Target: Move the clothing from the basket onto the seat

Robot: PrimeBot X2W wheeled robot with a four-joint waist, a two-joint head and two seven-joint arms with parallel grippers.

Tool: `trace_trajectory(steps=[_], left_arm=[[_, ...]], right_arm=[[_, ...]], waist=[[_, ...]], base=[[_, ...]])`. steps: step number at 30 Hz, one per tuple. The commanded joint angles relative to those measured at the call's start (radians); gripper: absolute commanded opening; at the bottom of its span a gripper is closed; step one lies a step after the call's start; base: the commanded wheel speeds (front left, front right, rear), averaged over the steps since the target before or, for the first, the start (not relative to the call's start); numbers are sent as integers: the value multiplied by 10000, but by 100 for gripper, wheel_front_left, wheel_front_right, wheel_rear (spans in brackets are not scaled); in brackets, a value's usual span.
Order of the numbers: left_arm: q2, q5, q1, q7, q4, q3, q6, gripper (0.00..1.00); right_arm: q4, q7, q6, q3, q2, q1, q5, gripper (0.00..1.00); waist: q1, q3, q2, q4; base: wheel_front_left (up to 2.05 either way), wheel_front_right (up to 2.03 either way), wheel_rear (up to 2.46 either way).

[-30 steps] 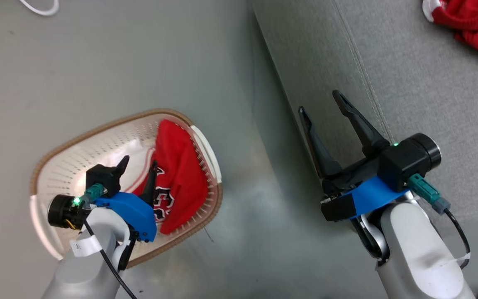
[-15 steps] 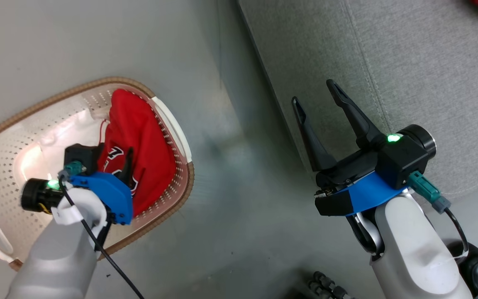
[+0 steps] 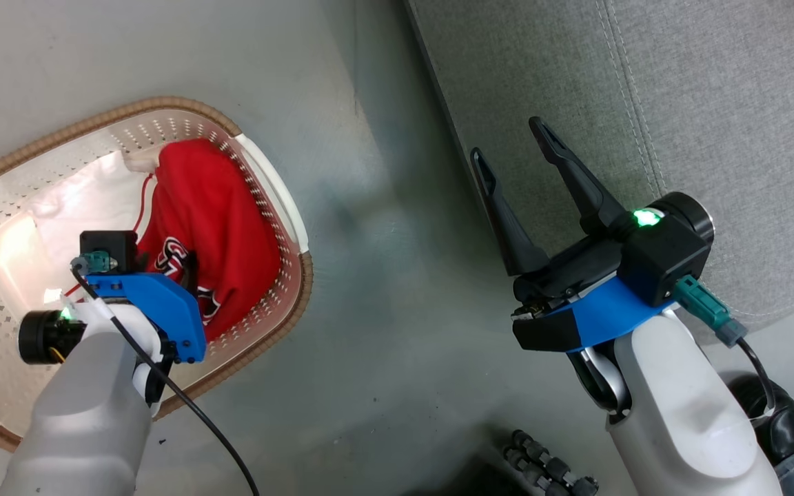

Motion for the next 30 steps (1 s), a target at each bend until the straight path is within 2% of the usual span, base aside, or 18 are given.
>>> trace_trajectory(steps=[1,8,9,10,11,12,30], left_arm=[[-36,-129,-152,179,120,50,-39,100],[-195,-431,-226,473,322,12,-95,100],[-214,-465,-224,496,334,-18,-101,96],[-215,-453,-231,516,343,-69,-107,65],[-204,-438,-247,511,346,-118,-112,19],[-202,-447,-251,498,348,-148,-114,0],[-287,-951,25,522,-10,-701,-123,0]], right_arm=[[-15,-64,1,5,31,-167,62,100],[-30,-87,1,-13,31,-224,-19,100],[-36,-86,1,-15,31,-227,-19,100],[-40,-81,1,-12,31,-230,-30,100],[-42,-83,1,-9,31,-232,-35,100],[-44,-85,1,-11,31,-233,-38,100],[54,-91,1,-58,30,-218,-160,100]], waist=[[-1,25,0,-5],[-1,54,0,2],[-1,53,0,4],[-1,53,0,6],[-1,50,0,7],[-1,48,0,10],[-1,-272,0,229]], base=[[0,0,0],[0,0,0],[0,0,0],[0,0,0],[0,0,0],[0,0,0],[0,0,0]])
